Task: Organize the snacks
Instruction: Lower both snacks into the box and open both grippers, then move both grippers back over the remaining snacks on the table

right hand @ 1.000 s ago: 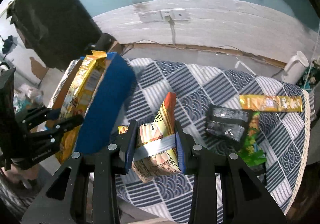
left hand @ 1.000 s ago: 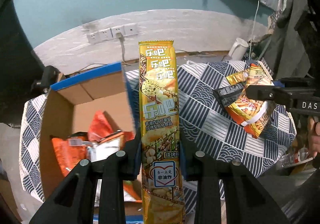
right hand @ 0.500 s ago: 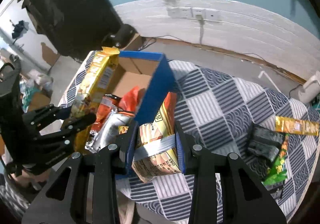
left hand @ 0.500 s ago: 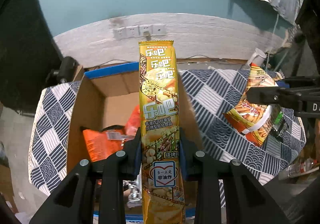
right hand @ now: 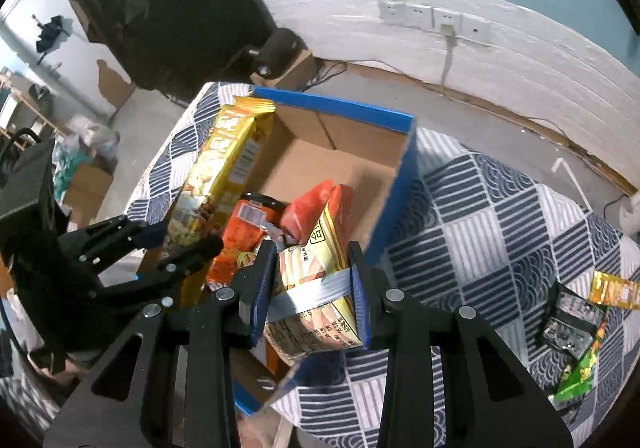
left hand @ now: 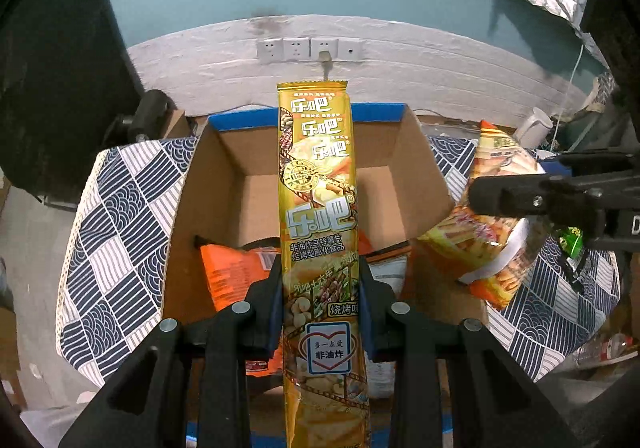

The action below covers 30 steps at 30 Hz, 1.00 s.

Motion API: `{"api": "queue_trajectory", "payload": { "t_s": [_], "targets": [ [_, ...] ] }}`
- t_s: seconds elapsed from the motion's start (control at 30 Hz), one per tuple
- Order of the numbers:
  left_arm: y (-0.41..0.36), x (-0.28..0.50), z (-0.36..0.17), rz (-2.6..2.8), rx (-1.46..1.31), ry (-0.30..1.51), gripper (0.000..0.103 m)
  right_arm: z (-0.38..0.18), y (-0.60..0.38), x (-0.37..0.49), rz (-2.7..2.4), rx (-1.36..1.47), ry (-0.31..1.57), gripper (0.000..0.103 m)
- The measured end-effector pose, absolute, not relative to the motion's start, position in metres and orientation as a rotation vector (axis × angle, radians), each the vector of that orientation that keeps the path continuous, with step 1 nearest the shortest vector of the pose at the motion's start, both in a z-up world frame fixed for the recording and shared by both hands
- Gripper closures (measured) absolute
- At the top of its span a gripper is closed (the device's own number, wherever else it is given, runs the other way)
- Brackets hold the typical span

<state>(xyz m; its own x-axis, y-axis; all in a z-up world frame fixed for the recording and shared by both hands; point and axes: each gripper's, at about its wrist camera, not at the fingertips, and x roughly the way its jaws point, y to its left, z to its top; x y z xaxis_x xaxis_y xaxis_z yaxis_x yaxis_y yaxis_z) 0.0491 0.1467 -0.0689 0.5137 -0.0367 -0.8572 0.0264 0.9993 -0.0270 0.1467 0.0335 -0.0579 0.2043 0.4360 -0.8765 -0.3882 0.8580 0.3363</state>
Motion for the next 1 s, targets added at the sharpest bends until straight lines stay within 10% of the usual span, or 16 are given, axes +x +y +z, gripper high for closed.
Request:
{"api": "queue_trajectory", "payload": {
  "t_s": [1.0],
  "targets": [
    [0.117, 0.043, -0.051, -0.090, 0.027, 0.977, 0.040, -0.050, -0.039, 0.136, 0.448, 0.083, 1.201, 0.041]
  ]
}}
